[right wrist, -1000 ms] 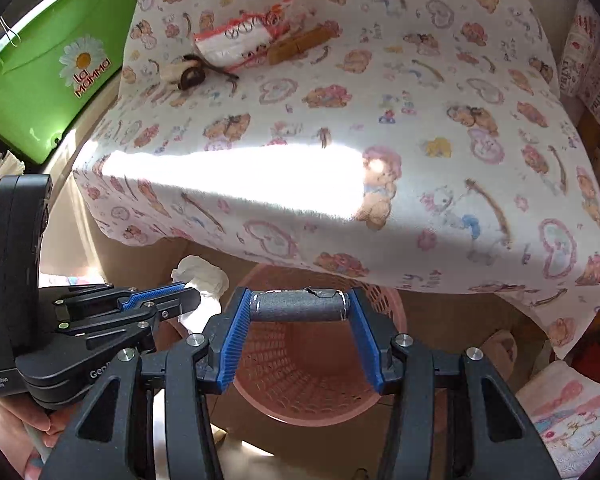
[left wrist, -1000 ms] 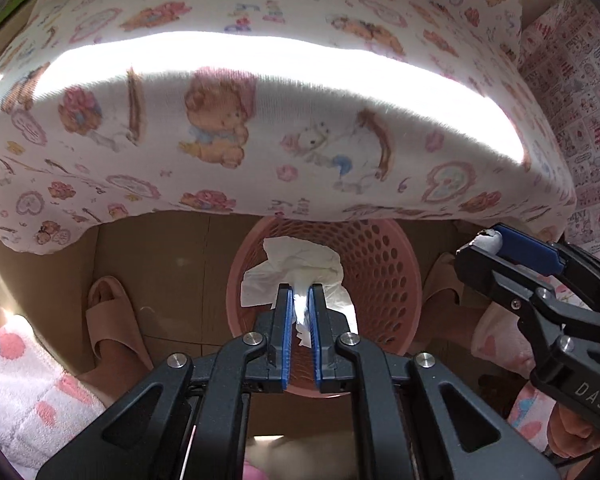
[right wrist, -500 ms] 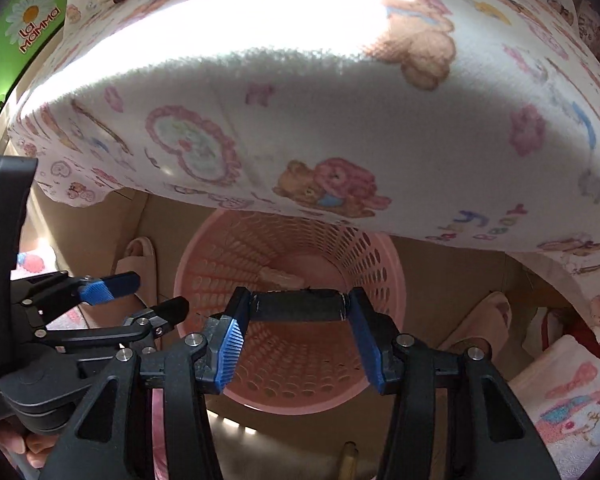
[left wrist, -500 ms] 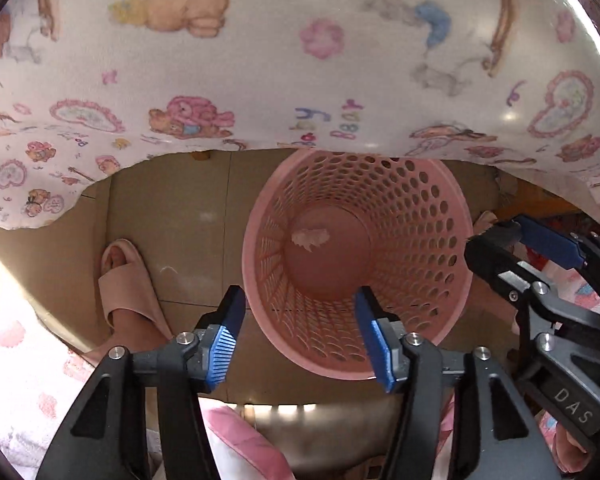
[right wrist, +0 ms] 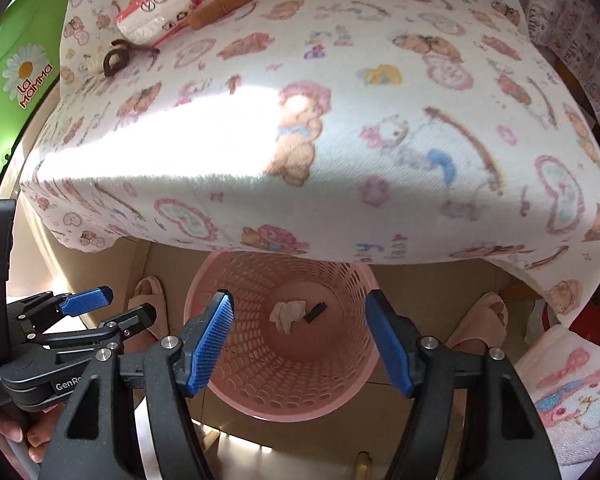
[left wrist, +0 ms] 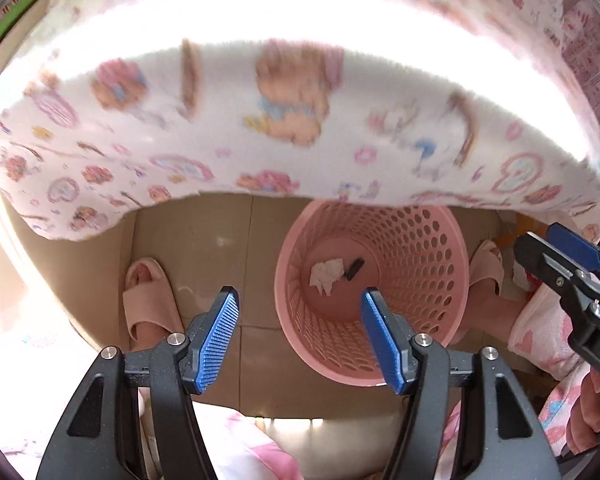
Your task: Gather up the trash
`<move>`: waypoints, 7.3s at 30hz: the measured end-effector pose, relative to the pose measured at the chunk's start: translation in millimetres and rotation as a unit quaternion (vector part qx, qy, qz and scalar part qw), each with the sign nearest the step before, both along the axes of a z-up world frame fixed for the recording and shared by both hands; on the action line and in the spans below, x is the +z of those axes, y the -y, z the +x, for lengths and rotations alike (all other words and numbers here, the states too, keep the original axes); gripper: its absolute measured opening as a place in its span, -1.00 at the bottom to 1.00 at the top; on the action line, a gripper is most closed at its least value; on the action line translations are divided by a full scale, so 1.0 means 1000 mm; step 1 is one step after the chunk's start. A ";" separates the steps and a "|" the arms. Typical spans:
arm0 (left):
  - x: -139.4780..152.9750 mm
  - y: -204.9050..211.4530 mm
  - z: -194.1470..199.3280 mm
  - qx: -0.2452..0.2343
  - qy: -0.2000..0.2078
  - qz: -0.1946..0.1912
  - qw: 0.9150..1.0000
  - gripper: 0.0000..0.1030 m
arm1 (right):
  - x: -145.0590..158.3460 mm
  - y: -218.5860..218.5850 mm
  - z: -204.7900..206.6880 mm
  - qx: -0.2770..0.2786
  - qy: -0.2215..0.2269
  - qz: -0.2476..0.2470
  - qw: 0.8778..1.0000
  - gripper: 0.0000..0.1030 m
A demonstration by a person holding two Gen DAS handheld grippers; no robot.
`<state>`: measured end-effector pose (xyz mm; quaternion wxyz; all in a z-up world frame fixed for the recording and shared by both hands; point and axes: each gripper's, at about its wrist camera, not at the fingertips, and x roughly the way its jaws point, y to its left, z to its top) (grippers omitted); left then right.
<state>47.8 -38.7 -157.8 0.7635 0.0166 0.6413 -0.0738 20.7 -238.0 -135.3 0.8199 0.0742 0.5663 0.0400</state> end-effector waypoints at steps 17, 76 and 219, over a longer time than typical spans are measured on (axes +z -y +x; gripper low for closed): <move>0.114 -0.040 -0.003 0.050 0.216 -0.023 0.975 0.79 | 0.091 0.002 -0.022 0.008 0.175 -0.035 0.984 0.54; 0.140 -0.056 0.088 0.003 0.285 -0.167 0.944 -0.89 | 0.081 0.012 0.081 0.005 0.169 -0.064 0.983 0.64; 0.012 0.008 -0.001 0.011 0.051 -0.036 0.998 0.09 | -0.038 -0.019 -0.015 0.004 -0.007 -0.071 0.997 0.53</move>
